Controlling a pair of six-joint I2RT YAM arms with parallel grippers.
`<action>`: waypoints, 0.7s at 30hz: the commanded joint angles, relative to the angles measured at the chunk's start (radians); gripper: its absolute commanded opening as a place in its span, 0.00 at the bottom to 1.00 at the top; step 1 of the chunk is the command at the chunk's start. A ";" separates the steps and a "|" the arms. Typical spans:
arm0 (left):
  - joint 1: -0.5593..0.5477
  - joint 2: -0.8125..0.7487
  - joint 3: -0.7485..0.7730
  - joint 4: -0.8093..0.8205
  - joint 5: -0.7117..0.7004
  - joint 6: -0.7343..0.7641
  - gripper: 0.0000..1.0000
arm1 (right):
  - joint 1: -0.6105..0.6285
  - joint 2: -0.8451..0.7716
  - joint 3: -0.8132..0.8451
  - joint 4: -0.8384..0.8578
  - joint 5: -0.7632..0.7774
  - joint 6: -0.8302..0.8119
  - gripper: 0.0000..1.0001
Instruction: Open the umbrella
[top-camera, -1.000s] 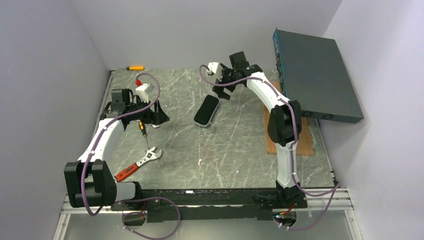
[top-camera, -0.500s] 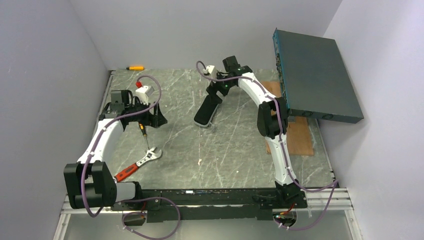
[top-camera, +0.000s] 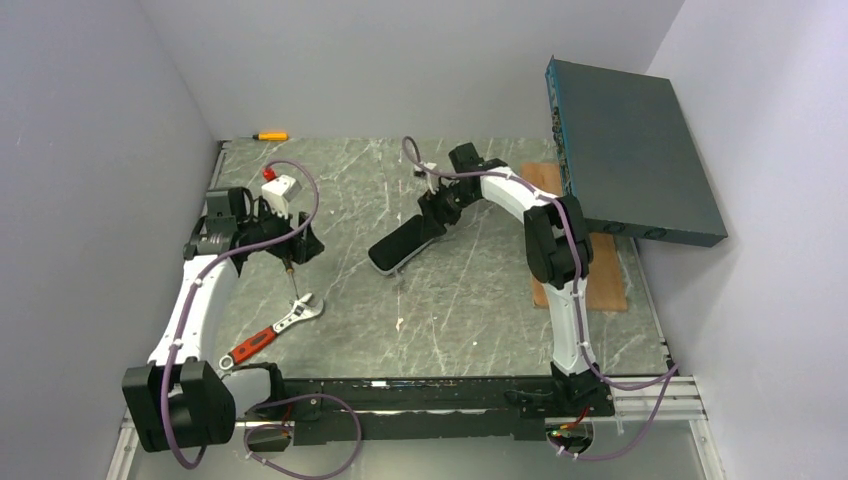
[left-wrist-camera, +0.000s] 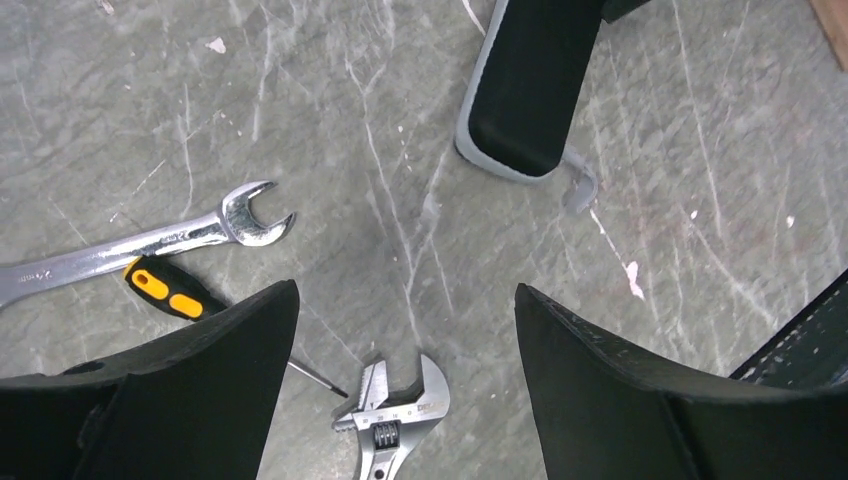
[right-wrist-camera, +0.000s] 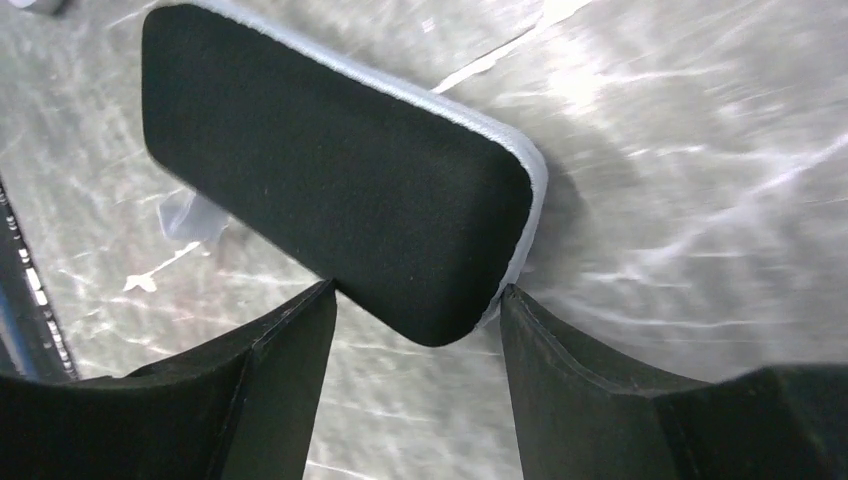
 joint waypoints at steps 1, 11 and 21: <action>0.006 -0.071 -0.065 -0.006 0.022 0.103 0.82 | 0.077 -0.119 -0.130 0.073 0.014 0.087 0.62; 0.003 -0.278 -0.270 0.023 0.115 0.499 0.83 | 0.080 -0.224 -0.174 -0.016 0.109 -0.080 0.88; 0.003 -0.390 -0.459 0.220 0.145 0.644 0.62 | 0.182 -0.306 -0.194 0.059 0.133 -0.334 0.97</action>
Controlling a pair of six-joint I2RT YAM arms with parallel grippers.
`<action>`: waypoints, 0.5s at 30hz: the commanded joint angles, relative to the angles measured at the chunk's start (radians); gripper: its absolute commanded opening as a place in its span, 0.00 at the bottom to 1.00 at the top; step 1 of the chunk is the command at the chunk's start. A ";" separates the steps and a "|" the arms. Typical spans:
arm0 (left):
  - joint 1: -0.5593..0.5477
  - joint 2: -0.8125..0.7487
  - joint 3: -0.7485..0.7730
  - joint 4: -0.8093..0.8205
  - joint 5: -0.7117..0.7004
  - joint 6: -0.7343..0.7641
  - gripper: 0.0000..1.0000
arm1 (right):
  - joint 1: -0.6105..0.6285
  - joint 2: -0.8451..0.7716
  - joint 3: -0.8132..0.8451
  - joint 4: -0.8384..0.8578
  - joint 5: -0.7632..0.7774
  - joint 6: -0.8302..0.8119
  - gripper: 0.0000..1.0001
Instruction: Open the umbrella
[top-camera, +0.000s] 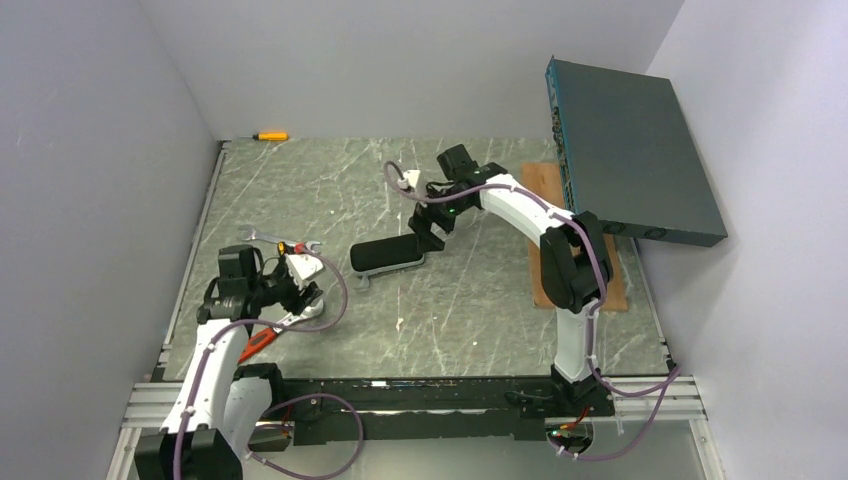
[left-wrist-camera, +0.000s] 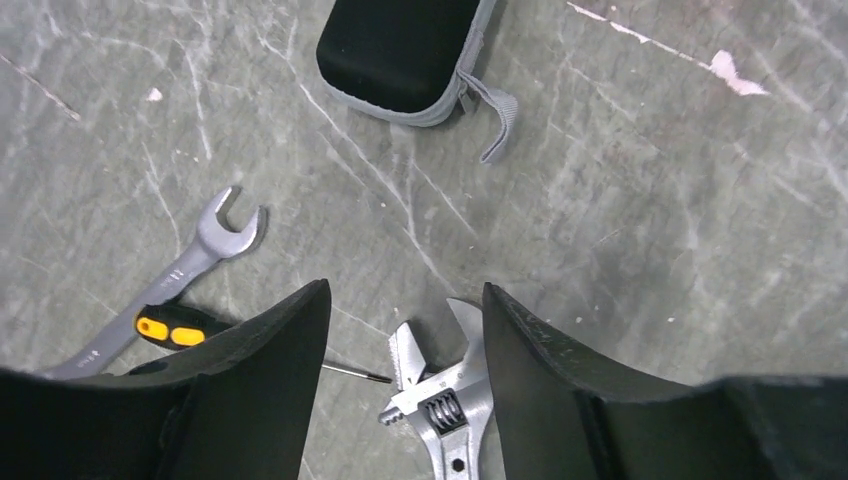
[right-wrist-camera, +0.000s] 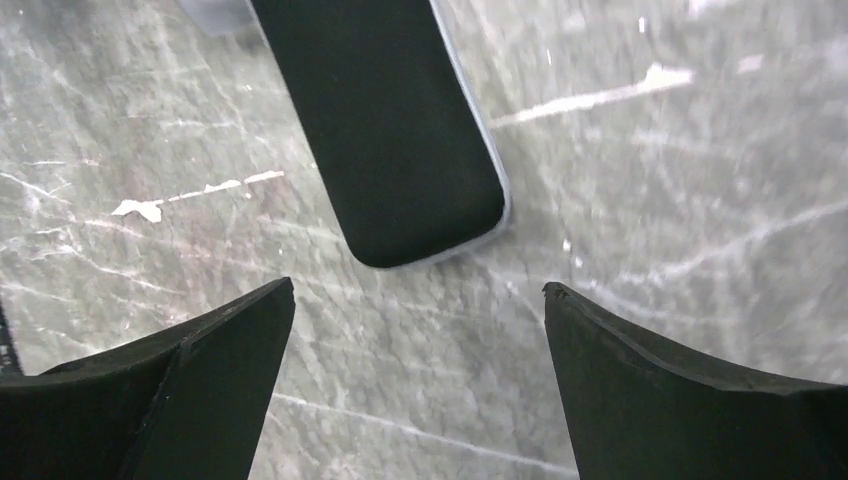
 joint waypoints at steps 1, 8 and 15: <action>0.002 -0.075 -0.047 0.164 0.052 0.038 0.62 | 0.093 -0.057 -0.014 0.094 0.016 -0.166 0.98; 0.003 -0.220 -0.137 0.141 0.138 0.174 0.61 | 0.160 0.006 -0.030 0.200 0.043 -0.286 0.97; -0.037 -0.185 -0.209 0.258 0.135 0.212 0.51 | 0.154 0.078 -0.027 0.182 0.101 -0.295 0.93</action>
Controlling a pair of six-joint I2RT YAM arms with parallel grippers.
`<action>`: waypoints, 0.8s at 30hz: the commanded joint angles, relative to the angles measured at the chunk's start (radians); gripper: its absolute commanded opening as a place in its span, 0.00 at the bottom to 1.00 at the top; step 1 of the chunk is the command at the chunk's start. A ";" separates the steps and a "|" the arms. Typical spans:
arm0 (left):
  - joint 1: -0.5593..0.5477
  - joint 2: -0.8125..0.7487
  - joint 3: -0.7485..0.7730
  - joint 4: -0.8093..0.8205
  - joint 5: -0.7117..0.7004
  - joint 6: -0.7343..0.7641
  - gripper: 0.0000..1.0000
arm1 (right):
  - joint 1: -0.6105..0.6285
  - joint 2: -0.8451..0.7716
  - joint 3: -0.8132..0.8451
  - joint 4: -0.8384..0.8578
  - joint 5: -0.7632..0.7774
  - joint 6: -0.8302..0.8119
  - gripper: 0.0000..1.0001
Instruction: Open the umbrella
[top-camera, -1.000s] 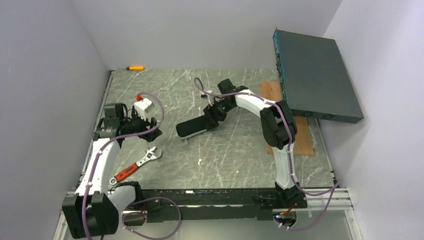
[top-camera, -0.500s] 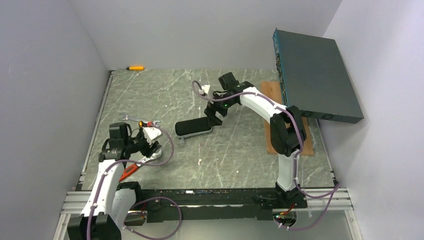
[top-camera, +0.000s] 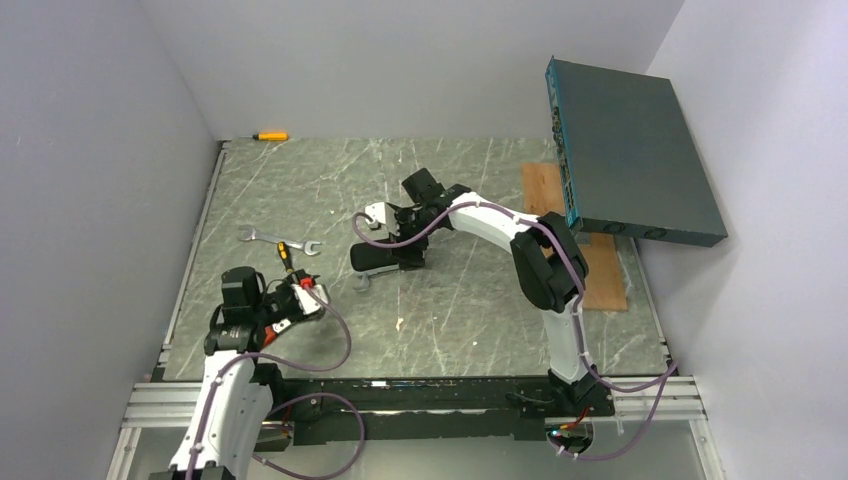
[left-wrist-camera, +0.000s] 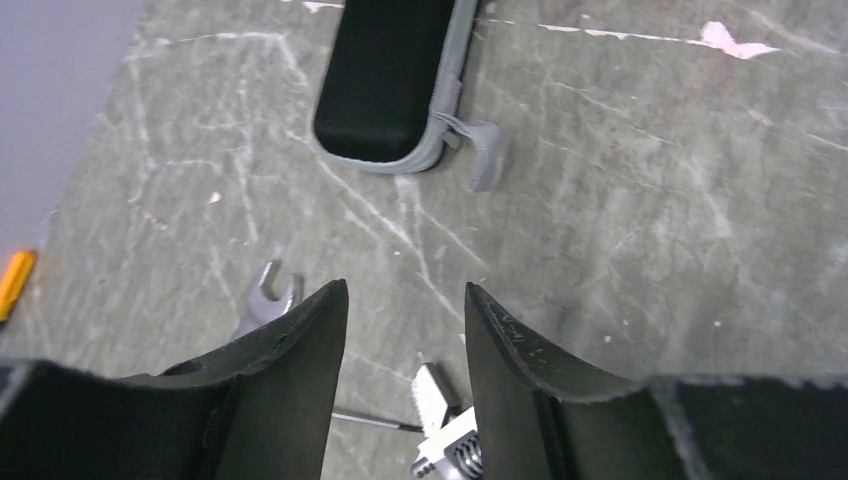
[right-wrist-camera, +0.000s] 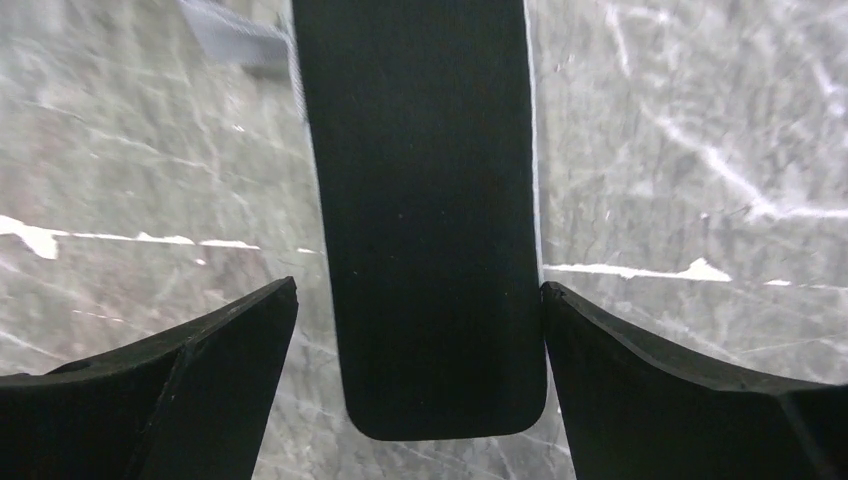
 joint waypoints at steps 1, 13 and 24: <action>-0.040 0.097 0.019 0.086 0.026 0.043 0.49 | -0.026 0.011 -0.019 0.018 0.033 -0.048 0.92; -0.109 0.434 0.148 0.397 -0.020 -0.273 0.39 | -0.103 -0.022 -0.120 0.025 0.026 -0.001 0.58; -0.156 0.801 0.469 0.355 -0.121 -0.665 0.25 | -0.126 -0.068 -0.212 0.050 0.078 -0.042 0.53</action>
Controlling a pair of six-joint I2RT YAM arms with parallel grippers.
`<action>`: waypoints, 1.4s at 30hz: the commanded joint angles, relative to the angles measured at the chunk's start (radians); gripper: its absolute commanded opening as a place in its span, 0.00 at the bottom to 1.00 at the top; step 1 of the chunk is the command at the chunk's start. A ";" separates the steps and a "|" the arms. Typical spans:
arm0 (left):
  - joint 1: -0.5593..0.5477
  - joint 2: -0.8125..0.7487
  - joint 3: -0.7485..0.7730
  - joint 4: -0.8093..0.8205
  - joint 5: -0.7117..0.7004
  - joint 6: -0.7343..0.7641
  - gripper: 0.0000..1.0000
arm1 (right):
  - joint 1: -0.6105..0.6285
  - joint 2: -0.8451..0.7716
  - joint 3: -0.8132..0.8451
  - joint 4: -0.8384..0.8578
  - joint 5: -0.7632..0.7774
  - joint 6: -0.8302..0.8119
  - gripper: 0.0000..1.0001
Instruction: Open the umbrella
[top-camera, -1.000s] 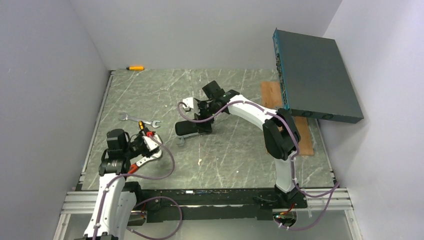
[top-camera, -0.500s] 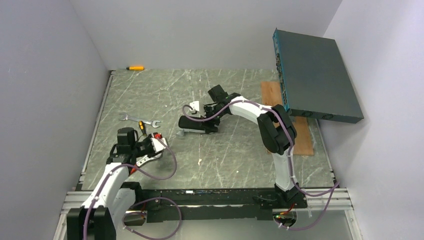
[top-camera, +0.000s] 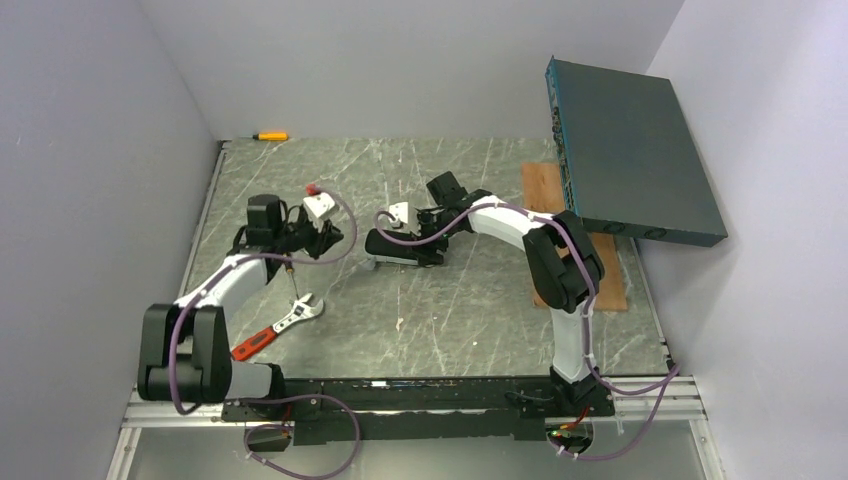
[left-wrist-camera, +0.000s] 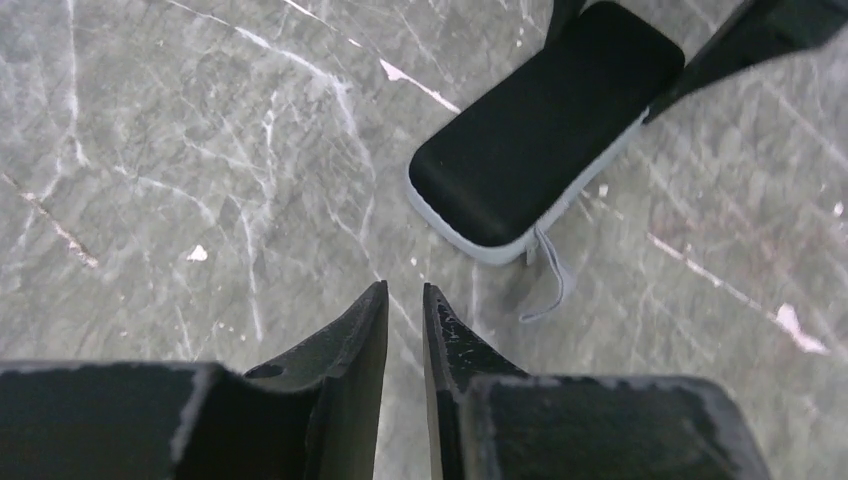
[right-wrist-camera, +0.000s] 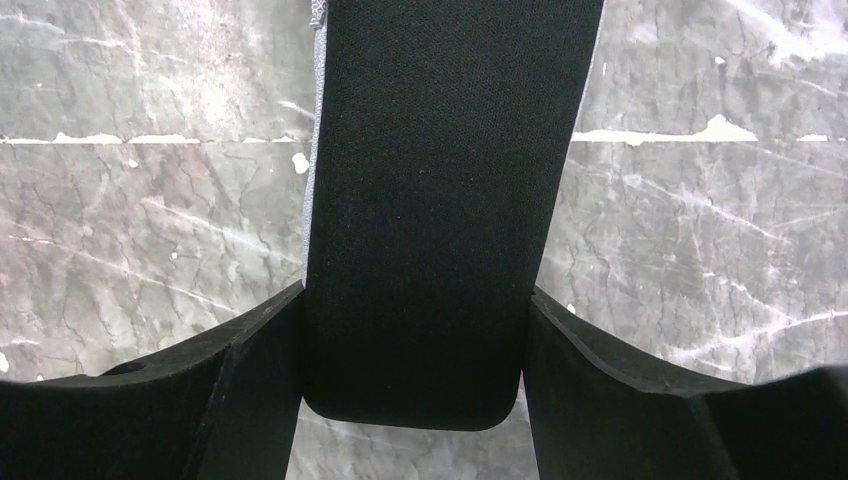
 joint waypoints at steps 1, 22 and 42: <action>-0.018 0.100 0.150 -0.113 -0.012 -0.169 0.25 | -0.031 -0.034 -0.056 -0.041 0.055 -0.025 0.53; -0.319 0.088 -0.244 0.543 -0.366 -0.528 0.23 | -0.109 -0.140 -0.212 -0.139 -0.049 -0.282 0.47; -0.518 0.307 -0.129 0.643 -0.458 -0.545 0.23 | -0.110 -0.177 -0.275 -0.083 -0.054 -0.215 0.41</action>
